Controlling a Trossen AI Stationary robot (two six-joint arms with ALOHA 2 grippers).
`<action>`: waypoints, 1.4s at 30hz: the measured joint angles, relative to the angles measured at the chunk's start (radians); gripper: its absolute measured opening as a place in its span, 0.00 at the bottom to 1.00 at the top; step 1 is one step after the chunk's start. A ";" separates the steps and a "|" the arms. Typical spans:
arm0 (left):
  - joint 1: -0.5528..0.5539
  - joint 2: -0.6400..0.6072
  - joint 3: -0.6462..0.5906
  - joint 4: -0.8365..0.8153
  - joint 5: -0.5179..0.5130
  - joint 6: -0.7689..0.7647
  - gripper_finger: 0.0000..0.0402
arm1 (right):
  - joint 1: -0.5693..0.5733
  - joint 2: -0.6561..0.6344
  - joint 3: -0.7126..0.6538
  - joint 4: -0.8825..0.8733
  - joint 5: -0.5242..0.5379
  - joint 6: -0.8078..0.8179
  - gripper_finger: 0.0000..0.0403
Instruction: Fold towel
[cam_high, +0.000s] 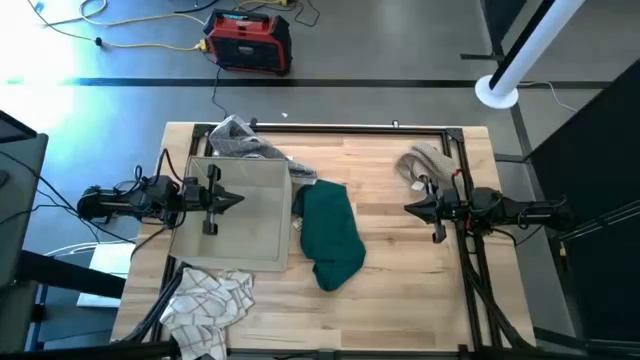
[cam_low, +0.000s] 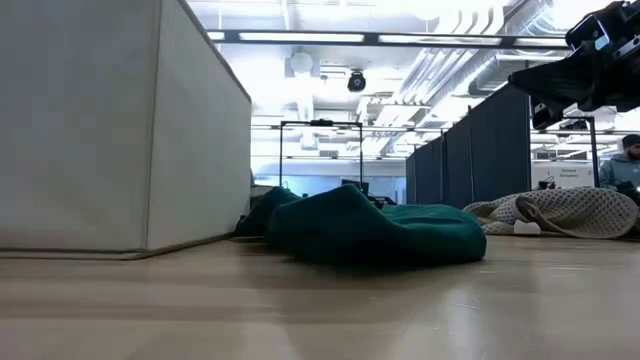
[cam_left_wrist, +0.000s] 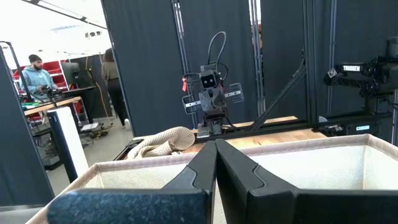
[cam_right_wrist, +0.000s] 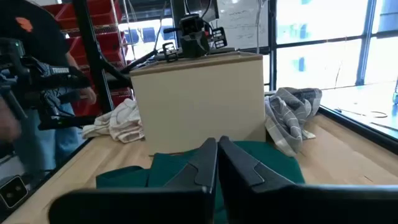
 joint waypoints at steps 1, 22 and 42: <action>0.000 0.000 0.000 0.000 0.000 0.000 0.00 | 0.000 0.000 0.000 0.000 0.000 0.000 0.00; 0.000 0.000 0.000 0.000 0.000 0.000 0.00 | 0.000 0.000 0.000 0.000 0.000 0.000 0.00; 0.000 0.000 0.000 0.000 0.000 0.138 0.00 | 0.000 0.000 0.000 0.000 0.000 0.000 0.00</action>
